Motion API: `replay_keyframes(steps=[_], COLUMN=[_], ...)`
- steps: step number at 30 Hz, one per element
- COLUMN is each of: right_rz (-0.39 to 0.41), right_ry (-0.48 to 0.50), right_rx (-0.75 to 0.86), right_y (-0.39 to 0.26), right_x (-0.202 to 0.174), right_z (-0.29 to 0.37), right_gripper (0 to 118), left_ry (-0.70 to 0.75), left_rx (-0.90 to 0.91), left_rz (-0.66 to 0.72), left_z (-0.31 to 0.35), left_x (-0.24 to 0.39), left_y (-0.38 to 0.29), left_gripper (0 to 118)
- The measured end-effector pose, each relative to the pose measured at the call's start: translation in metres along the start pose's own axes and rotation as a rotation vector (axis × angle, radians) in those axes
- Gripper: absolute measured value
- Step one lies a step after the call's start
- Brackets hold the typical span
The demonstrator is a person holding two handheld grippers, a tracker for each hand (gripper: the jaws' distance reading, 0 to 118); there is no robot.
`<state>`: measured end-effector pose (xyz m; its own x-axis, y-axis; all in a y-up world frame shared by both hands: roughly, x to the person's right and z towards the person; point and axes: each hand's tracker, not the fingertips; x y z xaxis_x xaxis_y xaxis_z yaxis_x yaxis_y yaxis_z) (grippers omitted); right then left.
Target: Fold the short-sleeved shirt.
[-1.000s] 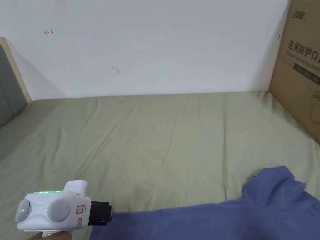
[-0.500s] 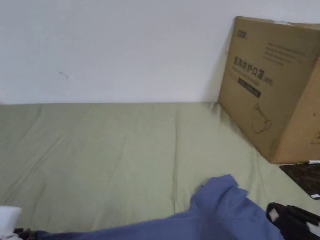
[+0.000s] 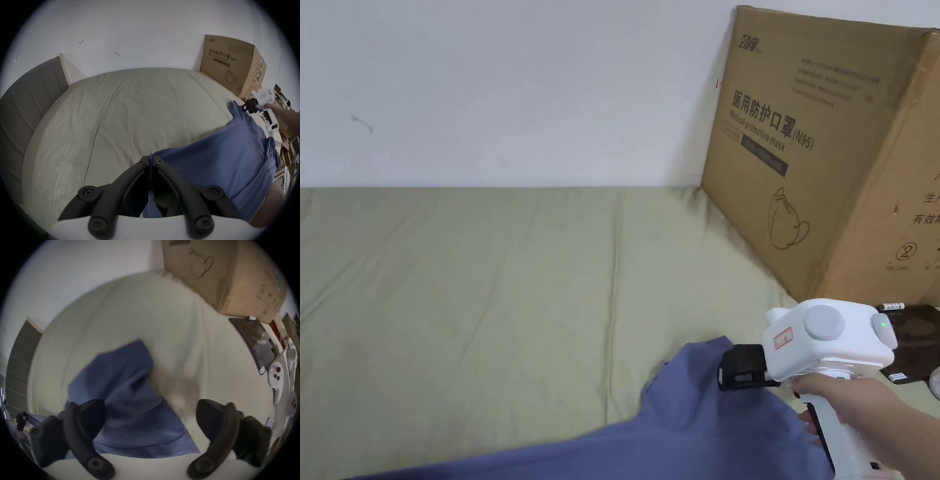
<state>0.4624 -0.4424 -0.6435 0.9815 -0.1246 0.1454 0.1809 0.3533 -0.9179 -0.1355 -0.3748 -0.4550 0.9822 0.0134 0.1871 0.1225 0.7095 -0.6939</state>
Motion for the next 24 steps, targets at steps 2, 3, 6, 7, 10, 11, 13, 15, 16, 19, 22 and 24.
replay_keyframes(steps=[2,3,6,7,10,11,13,15,16,19,22,24], right_rz=[0.076,0.131,0.132,0.132,0.136,0.114,0.075,0.032,0.002,-0.069,-0.091,-0.096], right_ry=[-0.061,-0.123,-0.002,0.052,0.047,0.045,0.045,0.057,0.064,0.095,0.093,0.101], right_rx=[-0.023,0.006,0.063,0.070,0.178,0.222,0.313,0.386,0.427,0.521,0.561,0.568], right_y=[-0.006,-0.009,-0.021,-0.027,-0.045,-0.050,-0.054,-0.055,-0.053,-0.053,-0.063,-0.079], right_x=[-0.008,-0.012,-0.012,-0.014,-0.016,-0.015,-0.012,-0.009,-0.009,-0.006,-0.012,-0.011], right_z=[-0.005,-0.003,0.021,0.028,0.063,0.074,0.097,0.118,0.130,0.157,0.180,0.190], right_gripper=[83,79,1,1,1,1,1,1,1,1,1,1], left_ry=[-0.008,-0.012,-0.030,-0.043,-0.040,-0.042,-0.028,0.000,0.009,0.031,0.073,0.060], left_rx=[-0.024,-0.030,-0.036,-0.035,-0.016,0.009,0.072,0.116,0.143,0.210,0.259,0.262], left_rz=[0.017,0.027,0.074,0.093,0.128,0.148,0.171,0.162,0.143,0.089,0.061,0.060], left_z=[-0.006,-0.009,-0.013,-0.014,-0.012,-0.009,-0.004,0.000,0.002,0.009,0.018,0.024], left_x=[-0.002,-0.004,-0.012,-0.015,-0.022,-0.024,-0.027,-0.027,-0.025,-0.021,-0.017,-0.019], left_y=[-0.002,-0.002,-0.004,-0.004,-0.002,0.001,0.008,0.019,0.025,0.040,0.051,0.055], left_gripper=[2,2,2,2,2,2,2,2,2,2,2,2])
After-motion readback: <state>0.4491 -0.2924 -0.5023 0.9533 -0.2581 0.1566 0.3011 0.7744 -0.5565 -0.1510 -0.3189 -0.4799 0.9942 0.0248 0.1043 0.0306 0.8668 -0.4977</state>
